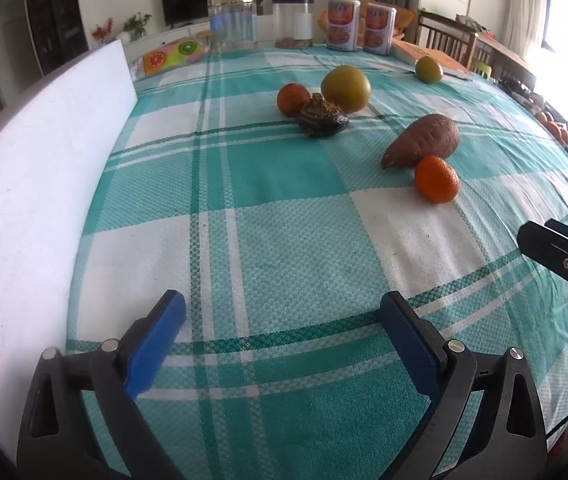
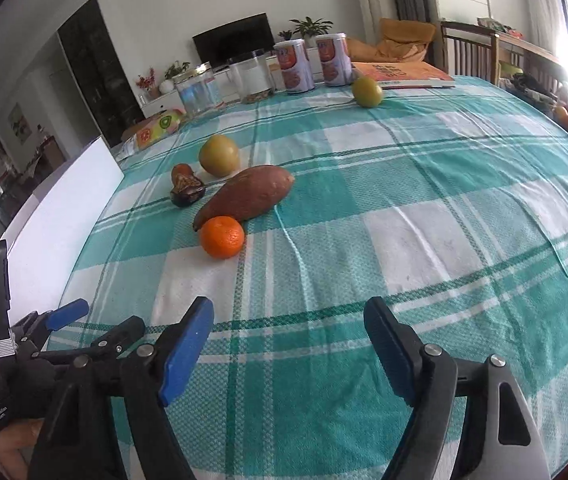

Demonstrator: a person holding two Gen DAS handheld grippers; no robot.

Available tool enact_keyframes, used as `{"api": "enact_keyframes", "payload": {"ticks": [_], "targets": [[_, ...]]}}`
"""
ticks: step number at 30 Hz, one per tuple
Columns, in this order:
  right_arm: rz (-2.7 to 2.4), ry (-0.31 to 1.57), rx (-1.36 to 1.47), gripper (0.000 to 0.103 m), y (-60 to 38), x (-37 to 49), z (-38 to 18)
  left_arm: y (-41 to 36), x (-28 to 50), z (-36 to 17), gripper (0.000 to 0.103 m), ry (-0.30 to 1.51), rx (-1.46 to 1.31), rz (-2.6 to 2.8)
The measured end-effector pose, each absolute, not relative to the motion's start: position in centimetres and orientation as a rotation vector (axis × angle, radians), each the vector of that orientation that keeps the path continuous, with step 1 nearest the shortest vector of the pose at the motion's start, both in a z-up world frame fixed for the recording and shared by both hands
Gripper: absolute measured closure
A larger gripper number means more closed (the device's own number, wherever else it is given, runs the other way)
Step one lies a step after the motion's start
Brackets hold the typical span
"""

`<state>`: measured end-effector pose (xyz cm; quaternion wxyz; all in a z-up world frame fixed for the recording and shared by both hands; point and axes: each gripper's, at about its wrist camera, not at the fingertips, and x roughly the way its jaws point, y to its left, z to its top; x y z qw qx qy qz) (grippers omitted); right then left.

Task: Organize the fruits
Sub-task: 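Return both tools to the table and grasp a tangerine with the right tool, then grasp the second sweet potato with the left tool while the right tool holds the tangerine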

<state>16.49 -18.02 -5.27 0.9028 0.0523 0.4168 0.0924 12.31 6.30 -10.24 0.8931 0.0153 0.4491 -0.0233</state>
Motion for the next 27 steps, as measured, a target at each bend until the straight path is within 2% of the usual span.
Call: {"api": "enact_keyframes", "payload": {"ticks": [3,5,9,10,11,12,23,27], "targets": [[0.270,0.924,0.057,0.037,-16.0,19.7,-5.4,6.3,12.3,-10.2,0.004,0.931,0.033,-0.048],[0.306,0.970,0.036,0.047,-14.8,21.5,-6.2,6.3,12.3,-10.2,0.004,0.931,0.033,-0.048],[0.302,0.980,-0.013,0.051,-13.3,23.1,-7.3,6.3,12.3,-10.2,0.004,0.931,0.033,-0.048],[0.298,0.973,-0.022,0.055,-13.1,23.2,-7.4,6.3,12.3,-10.2,0.004,0.931,0.033,-0.048],[0.299,0.965,-0.017,0.065,-13.1,23.2,-7.4,6.3,12.3,-10.2,0.004,0.931,0.033,-0.048],[0.309,0.958,0.003,0.069,-13.2,23.1,-7.3,6.3,12.3,-10.2,0.004,0.931,0.034,-0.049],[0.142,0.841,0.096,0.070,-19.2,15.2,-6.2,6.3,12.3,-10.3,0.003,0.931,0.036,-0.047],[0.135,0.802,0.156,0.070,-20.3,14.6,-5.4,6.3,12.2,-10.3,0.003,0.931,0.035,-0.049]]}}
